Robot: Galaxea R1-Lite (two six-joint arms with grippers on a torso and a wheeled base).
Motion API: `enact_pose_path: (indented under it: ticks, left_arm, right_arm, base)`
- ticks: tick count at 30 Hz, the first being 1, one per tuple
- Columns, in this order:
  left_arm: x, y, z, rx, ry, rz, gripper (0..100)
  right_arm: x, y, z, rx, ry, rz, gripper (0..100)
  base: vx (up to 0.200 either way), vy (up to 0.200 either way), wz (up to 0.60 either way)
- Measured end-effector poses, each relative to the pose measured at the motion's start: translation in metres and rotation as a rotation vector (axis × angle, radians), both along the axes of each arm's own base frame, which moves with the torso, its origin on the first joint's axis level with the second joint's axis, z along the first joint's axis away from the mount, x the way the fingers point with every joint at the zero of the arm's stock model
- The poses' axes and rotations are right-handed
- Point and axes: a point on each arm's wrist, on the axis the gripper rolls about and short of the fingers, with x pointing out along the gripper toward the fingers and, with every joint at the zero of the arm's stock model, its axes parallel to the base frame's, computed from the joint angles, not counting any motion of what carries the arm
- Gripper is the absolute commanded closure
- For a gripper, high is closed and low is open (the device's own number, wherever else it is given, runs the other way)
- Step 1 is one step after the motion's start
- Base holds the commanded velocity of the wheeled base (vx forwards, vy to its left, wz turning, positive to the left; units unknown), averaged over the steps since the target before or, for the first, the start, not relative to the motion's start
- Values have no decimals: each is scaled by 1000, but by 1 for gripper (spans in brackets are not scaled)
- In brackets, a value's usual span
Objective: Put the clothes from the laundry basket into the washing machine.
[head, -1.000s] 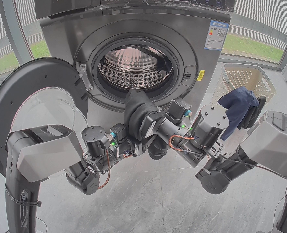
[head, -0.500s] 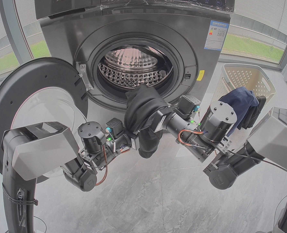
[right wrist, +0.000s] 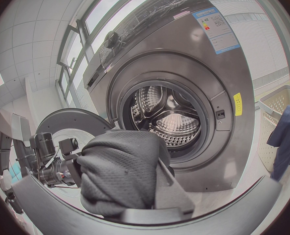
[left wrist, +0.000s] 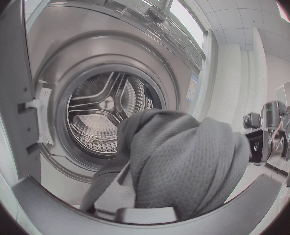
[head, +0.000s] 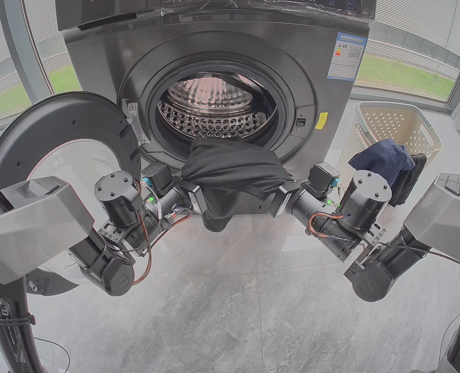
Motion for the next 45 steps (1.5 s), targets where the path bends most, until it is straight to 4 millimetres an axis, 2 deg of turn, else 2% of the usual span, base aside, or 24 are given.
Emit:
enact_pose_path:
  ticks: [8,11,17,21,32,45]
  left_arm:
    - [-20,10,14,-11,7,1,100]
    - [-31,15,16,-10,26,-3,100]
    - [-63,31,19,-23,90,-14,100]
    - [-79,35,18,-18,120,-24,100]
    - [-102,35,12,4,163,-56,100]
    - [-109,28,8,24,178,-89,100]
  right_arm:
    - [-14,3,-8,-35,27,37,0]
    - [-31,-1,-20,-96,65,88,0]
    - [-75,-26,-38,-222,148,197,0]
    - [-89,-38,-41,-255,170,218,0]
    - [-80,-70,-47,-270,216,112,0]
    - [-76,-73,-47,-265,216,95,0]
  base:
    - [0,0,0]
    - [0,0,0]
    - [0,0,0]
    - [0,0,0]
    - [0,0,0]
    - [169,0,0]
